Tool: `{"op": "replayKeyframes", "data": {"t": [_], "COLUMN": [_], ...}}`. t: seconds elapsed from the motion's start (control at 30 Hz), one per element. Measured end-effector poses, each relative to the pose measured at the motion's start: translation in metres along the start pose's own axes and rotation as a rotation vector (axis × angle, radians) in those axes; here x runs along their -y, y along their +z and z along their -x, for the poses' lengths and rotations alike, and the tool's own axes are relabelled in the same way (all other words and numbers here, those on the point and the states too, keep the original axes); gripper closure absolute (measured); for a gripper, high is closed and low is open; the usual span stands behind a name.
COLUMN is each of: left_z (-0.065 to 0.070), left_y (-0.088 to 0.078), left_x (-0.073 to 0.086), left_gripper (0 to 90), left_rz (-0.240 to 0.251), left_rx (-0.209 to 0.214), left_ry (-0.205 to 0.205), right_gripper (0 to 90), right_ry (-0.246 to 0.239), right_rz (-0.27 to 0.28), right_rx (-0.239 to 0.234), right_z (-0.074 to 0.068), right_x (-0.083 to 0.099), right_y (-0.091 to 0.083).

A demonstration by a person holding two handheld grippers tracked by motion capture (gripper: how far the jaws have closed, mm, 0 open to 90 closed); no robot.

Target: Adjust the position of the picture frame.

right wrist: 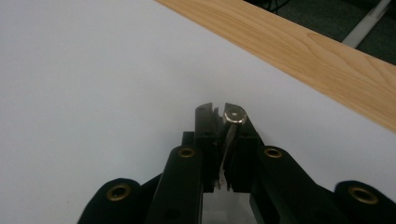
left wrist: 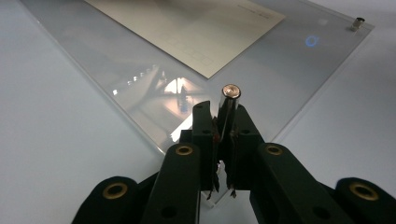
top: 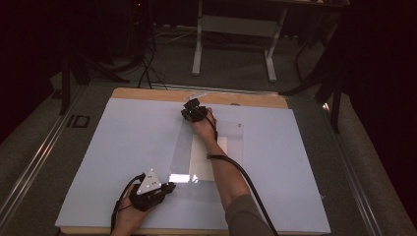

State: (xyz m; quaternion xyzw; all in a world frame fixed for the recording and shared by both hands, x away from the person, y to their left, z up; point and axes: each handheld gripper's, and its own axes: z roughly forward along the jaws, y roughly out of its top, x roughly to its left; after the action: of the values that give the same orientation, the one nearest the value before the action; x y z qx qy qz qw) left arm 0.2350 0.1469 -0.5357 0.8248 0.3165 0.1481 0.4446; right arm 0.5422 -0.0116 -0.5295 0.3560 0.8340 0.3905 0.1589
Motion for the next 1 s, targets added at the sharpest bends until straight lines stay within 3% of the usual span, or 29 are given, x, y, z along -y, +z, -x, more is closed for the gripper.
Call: {"op": "replayKeyframes", "data": {"t": [0.13,0.23,0.5,0.77,1.0], "left_z": [-0.002,-0.003,-0.012,-0.034,-0.057], "left_y": [-0.003,-0.01,-0.029,-0.043,-0.043], "left_x": [0.0,-0.002,-0.007,-0.012,-0.017], "left_gripper": [84.5,84.4,83.4,82.8,82.5], "left_rz": [0.043,0.075,0.162,0.222,0.229], "left_rx": [0.016,0.005,-0.041,-0.088,-0.147], "left_ry": [-0.033,-0.042,-0.077,-0.125,-0.155], "right_gripper": [84.9,83.9,82.1,82.4,84.1], "right_ry": [-0.028,-0.066,-0.103,-0.093,-0.016], "right_rz": [-0.02,-0.022,-0.004,0.027,0.039], "right_rx": [0.032,0.059,0.081,0.111,0.15], "right_z": [-0.003,-0.006,0.008,0.029,0.042], "right_x": [-0.003,-0.007,-0.01,-0.001,0.006], "right_y": [-0.002,-0.007,-0.038,-0.074,-0.102]}}
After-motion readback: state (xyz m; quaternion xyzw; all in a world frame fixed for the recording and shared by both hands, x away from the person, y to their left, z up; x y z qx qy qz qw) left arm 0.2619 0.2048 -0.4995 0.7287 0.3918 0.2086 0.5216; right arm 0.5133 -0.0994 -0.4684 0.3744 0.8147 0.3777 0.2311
